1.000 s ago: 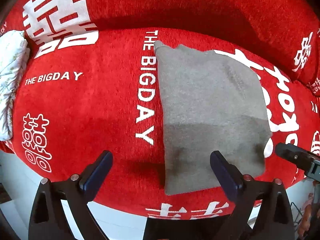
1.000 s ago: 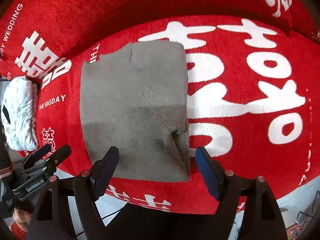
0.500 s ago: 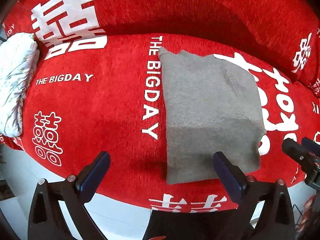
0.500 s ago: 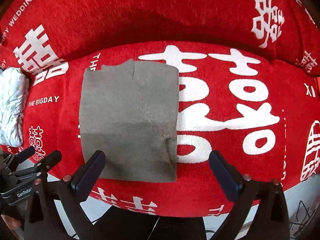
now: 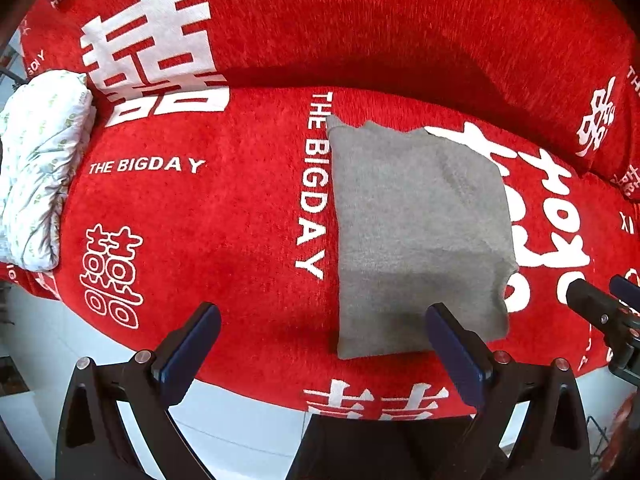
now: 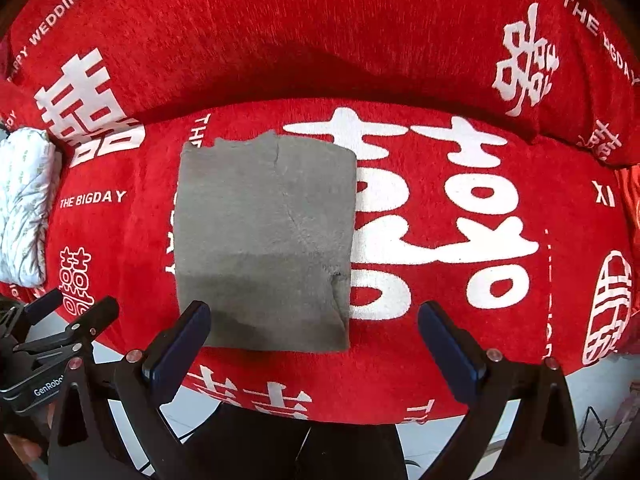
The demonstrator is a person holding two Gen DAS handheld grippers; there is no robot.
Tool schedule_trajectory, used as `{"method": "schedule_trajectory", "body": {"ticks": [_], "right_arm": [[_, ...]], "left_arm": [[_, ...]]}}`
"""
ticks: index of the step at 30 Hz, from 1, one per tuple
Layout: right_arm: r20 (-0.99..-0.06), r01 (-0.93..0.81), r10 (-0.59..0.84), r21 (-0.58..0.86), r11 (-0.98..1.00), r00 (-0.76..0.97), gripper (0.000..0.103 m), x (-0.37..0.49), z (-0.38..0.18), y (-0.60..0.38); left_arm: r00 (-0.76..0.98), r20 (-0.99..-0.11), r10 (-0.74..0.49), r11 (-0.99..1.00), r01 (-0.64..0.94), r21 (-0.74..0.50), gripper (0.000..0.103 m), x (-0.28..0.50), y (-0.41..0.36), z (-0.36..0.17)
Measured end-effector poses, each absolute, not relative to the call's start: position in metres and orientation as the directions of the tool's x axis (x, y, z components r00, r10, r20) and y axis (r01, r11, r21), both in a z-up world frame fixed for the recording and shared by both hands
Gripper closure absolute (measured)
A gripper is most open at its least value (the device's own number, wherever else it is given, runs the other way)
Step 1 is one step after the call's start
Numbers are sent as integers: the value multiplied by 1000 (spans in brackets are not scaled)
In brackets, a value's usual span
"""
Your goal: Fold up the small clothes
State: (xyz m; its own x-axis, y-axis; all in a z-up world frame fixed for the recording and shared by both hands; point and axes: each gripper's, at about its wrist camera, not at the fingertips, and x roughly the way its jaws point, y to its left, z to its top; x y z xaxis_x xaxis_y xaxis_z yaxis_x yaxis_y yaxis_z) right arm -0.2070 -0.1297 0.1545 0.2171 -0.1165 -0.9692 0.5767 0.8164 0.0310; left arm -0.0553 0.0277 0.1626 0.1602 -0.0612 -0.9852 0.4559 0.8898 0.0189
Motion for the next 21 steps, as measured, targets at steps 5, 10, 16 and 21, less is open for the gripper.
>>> {"method": "schedule_trajectory", "body": {"ticks": [5, 10, 16, 21], "right_arm": [[-966, 580, -129, 26, 814, 224, 0, -207, 165, -129], [-963, 591, -143, 21, 806, 229, 0, -209, 174, -128], [-961, 594, -148, 19, 804, 232, 0, -211, 181, -127], [-961, 595, -152, 16, 803, 231, 0, -210, 185, -125]], "left_arm": [[180, -982, -65, 891, 453, 24, 1, -58, 29, 175], [192, -979, -73, 887, 462, 25, 1, -62, 28, 184], [199, -977, -78, 888, 460, 23, 1, -65, 29, 192], [224, -972, -67, 884, 466, 46, 1, -64, 28, 199]]}}
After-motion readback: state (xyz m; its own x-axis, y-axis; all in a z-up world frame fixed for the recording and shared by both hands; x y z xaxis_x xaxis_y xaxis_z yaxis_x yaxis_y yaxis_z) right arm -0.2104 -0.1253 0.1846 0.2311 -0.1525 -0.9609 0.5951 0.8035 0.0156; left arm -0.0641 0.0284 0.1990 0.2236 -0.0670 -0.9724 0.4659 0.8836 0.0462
